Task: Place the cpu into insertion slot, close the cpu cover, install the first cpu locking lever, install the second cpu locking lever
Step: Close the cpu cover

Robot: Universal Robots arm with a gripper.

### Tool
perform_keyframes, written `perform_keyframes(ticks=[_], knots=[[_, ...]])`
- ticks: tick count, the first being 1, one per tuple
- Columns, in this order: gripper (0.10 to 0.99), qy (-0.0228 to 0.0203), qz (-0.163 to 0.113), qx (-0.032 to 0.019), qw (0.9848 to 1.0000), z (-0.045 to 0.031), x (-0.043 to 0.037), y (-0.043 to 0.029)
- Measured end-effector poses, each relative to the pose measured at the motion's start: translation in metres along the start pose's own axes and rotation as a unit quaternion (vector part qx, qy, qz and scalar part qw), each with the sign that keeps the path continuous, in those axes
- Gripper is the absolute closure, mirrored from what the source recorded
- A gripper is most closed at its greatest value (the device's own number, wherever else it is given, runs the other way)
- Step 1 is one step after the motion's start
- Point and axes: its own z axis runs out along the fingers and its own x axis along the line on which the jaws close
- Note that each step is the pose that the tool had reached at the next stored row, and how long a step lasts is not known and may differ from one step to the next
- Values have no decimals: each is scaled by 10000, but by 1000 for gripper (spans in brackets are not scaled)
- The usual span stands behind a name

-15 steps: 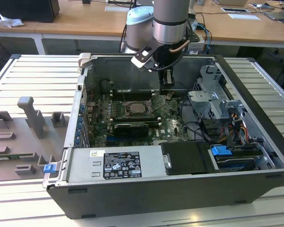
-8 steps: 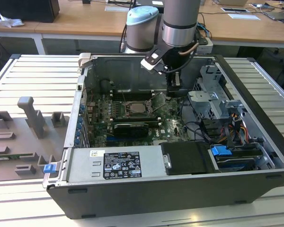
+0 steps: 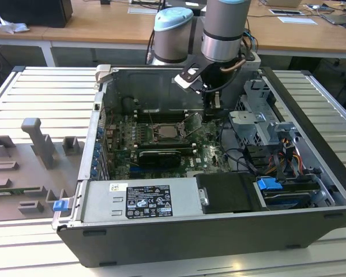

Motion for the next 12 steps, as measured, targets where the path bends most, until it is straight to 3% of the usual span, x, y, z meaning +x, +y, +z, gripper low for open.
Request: perform_keyframes(ticks=[4,6,12], knots=[[980,-2,0,170,9999,-10,2,8],[980,-1,2,194,9998,-26,3,6],[980,-2,1,195,9998,-31,1,-81]])
